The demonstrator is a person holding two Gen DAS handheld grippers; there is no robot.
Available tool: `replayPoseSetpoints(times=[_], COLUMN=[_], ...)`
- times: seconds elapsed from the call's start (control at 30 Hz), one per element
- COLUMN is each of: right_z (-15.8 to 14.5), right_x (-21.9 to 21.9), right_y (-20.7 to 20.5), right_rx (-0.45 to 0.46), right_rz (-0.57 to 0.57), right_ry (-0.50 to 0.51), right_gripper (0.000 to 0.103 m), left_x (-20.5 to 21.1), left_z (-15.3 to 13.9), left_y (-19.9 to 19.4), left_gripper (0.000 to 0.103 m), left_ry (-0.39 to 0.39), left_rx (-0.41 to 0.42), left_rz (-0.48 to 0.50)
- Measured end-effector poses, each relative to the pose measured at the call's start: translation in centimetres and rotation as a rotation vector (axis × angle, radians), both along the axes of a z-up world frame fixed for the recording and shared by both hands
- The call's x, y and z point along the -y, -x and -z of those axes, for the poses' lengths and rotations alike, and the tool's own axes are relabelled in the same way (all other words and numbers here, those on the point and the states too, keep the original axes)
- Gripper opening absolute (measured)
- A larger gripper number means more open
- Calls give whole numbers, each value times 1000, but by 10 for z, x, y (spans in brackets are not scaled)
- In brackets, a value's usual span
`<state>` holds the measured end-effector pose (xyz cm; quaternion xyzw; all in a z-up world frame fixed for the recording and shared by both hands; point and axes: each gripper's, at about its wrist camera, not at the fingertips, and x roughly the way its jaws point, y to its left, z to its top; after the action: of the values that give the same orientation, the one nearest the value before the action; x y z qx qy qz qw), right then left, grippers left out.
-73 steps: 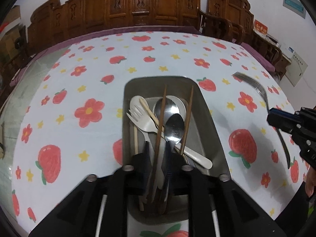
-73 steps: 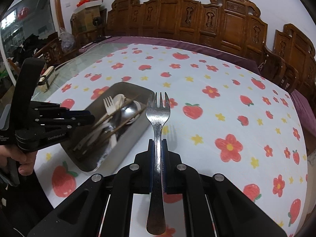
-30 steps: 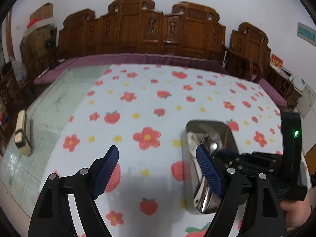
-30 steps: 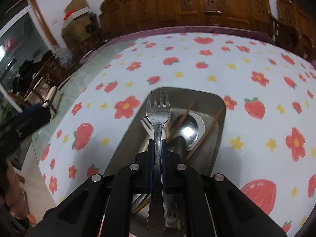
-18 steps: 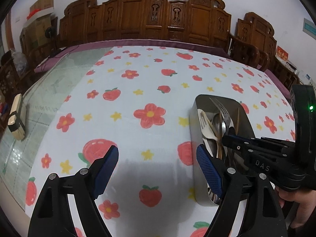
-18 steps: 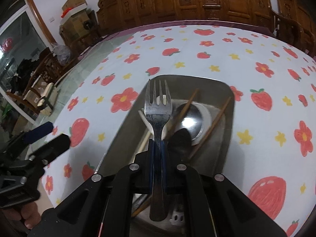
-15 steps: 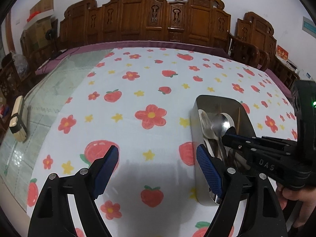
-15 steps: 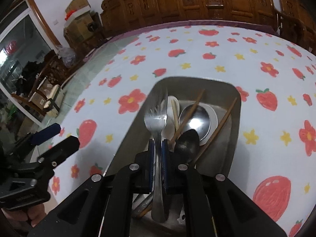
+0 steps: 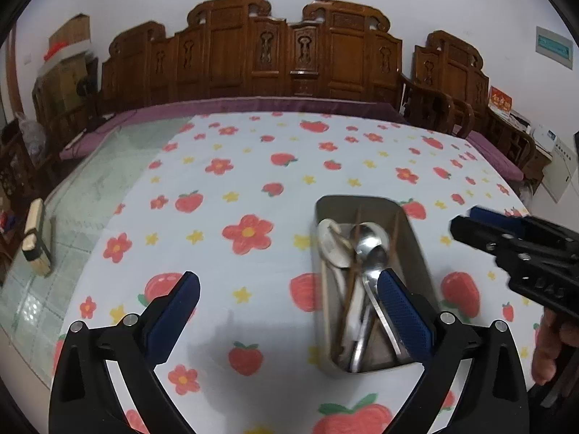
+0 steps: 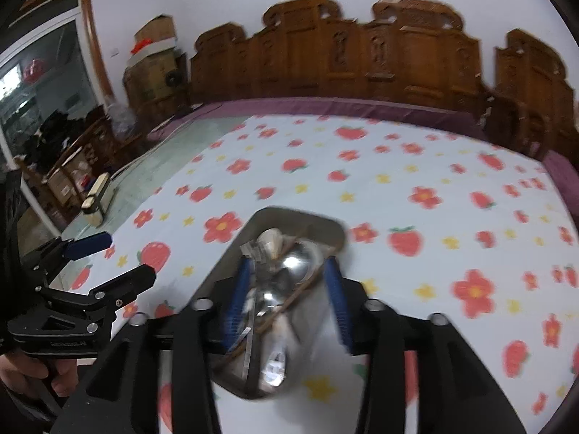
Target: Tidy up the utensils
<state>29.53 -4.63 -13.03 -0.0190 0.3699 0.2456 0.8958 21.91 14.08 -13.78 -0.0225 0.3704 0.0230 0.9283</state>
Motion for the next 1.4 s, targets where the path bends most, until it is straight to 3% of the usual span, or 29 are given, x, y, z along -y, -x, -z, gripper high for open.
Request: replayPoseSetpoints(times=[0.07, 0.27, 0.7, 0.93, 1.4], right_z=[-12, -38, -70, -89, -129], right_x=[17, 67, 137, 157, 177], right_y=[8, 38, 111, 150, 192], right_rx=[38, 113, 186, 236, 327], right_rz=[38, 126, 210, 244, 286], right_ry=[2, 10, 15, -4, -46], right_gripper=[78, 100, 100, 100, 100], left_x=[9, 44, 110, 132, 153], left_z=[-7, -31, -66, -89, -138], left_y=[3, 19, 64, 91, 133], left_gripper=[95, 95, 95, 95, 95], left_ry=[7, 5, 3, 1, -14], left_rx=[14, 42, 60, 102, 207], left_rz=[18, 70, 122, 140, 145])
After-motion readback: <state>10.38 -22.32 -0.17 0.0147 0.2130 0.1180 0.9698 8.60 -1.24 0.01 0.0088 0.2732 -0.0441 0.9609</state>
